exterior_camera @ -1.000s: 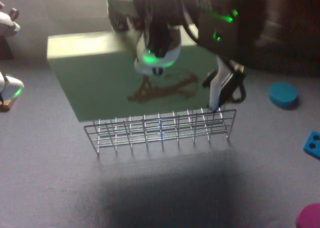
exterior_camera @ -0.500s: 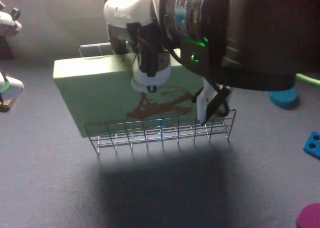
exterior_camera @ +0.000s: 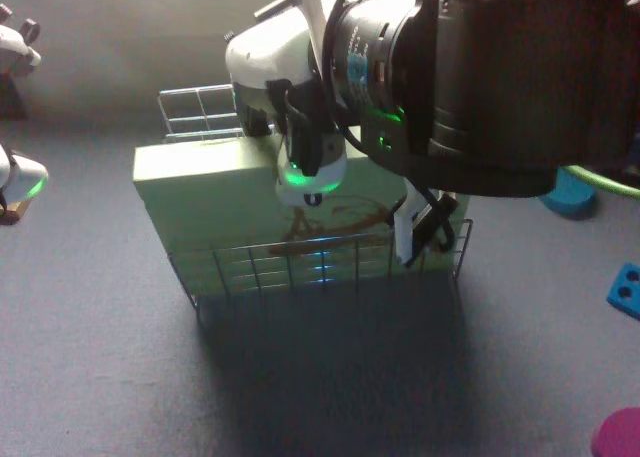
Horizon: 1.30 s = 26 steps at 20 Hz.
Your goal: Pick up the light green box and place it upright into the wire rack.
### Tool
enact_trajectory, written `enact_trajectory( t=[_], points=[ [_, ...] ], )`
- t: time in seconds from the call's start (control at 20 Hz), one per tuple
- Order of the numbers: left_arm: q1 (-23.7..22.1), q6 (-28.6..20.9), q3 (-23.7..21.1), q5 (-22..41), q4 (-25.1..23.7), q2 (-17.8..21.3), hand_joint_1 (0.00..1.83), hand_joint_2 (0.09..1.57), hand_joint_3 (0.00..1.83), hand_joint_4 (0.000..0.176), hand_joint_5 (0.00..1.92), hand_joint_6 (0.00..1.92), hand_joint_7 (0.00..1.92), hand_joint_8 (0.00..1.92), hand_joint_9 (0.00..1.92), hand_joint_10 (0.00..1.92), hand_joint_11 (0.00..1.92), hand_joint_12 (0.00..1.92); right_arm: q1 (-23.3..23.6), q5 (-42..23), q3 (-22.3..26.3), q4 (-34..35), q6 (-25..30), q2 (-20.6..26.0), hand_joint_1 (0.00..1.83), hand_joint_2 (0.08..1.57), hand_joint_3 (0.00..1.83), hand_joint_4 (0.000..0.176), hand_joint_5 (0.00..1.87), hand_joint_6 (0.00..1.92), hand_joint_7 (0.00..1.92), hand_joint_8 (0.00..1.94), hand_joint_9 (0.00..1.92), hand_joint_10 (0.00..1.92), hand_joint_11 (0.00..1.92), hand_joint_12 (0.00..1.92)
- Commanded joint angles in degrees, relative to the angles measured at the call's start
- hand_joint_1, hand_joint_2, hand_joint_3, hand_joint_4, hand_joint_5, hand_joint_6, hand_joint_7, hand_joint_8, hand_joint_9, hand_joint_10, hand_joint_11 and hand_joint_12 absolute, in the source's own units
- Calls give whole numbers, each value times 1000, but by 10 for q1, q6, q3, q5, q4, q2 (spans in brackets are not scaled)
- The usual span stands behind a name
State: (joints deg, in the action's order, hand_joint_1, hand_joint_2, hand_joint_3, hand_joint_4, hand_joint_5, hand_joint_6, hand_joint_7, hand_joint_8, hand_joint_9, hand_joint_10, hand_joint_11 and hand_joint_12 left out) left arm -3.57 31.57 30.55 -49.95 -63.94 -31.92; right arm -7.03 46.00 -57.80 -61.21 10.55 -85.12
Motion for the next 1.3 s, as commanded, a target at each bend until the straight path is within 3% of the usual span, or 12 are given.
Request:
enact_trajectory(
  t=[0.0,0.45,0.5,0.75,0.9,0.95,1.0,1.05,1.1,1.2,1.25],
  points=[
    [-7,2,-5,16,-49,2,224,1147,0,92,334,3,243,5,262,4,0,752,2,-23,-3,-40,0,-3,1359,1170,0,0,789,1064,894,1162,832,1442,782,1518],
    [6,-9,7,34,-49,-1,225,1148,0,91,347,7,244,4,256,1,0,746,-11,-26,-15,-40,-1,-9,1358,1176,0,0,757,1088,890,1167,833,1448,805,1515],
    [6,-9,12,35,-49,-4,222,1148,0,91,350,6,246,3,256,1,0,727,-11,-26,-15,-40,-2,-9,1368,1153,0,0,812,1001,945,1097,892,1408,805,1519],
    [15,-19,24,41,-49,-22,224,1148,0,91,350,4,249,3,256,1,0,718,-12,-27,-14,-40,-5,-9,1357,1178,0,0,741,1135,890,1152,836,1432,784,1498],
    [22,-20,27,41,-49,-34,229,1146,0,91,362,7,248,2,257,1,0,721,-12,-27,-14,-40,-6,-9,1340,1212,3,0,666,1330,774,1239,814,1433,735,1441],
    [26,-23,28,41,-49,-37,230,1146,0,91,361,7,247,1,257,1,0,722,-12,-27,-13,-40,-7,-9,1185,1235,1,0,679,1393,802,1274,707,1061,710,1418],
    [28,-26,29,41,-49,-38,230,1145,0,92,362,6,247,1,257,1,0,722,-12,-27,-13,-40,-7,-9,1083,1238,0,0,725,1354,717,724,670,819,633,1382],
    [30,-28,29,42,-49,-39,231,1146,0,92,362,6,247,1,257,1,0,723,-12,-27,-13,-40,-7,-9,1049,1184,0,0,615,719,718,448,640,656,548,1358],
    [32,-28,33,46,-50,-40,231,1146,0,92,363,6,248,1,257,1,0,723,-9,-28,-12,-40,-8,-6,1049,1166,0,0,669,403,777,258,672,532,538,1333],
    [35,-29,35,48,-50,-42,231,1146,0,92,363,6,248,1,257,1,0,723,-5,-28,-8,-40,-8,-2,1049,1166,0,0,669,403,777,258,672,532,538,1333],
    [37,-30,36,50,-50,-43,231,1147,0,91,375,11,247,1,257,1,0,723,-2,-28,-4,-40,-9,4,1008,1152,0,0,663,212,759,119,638,362,463,1301]
  ],
)
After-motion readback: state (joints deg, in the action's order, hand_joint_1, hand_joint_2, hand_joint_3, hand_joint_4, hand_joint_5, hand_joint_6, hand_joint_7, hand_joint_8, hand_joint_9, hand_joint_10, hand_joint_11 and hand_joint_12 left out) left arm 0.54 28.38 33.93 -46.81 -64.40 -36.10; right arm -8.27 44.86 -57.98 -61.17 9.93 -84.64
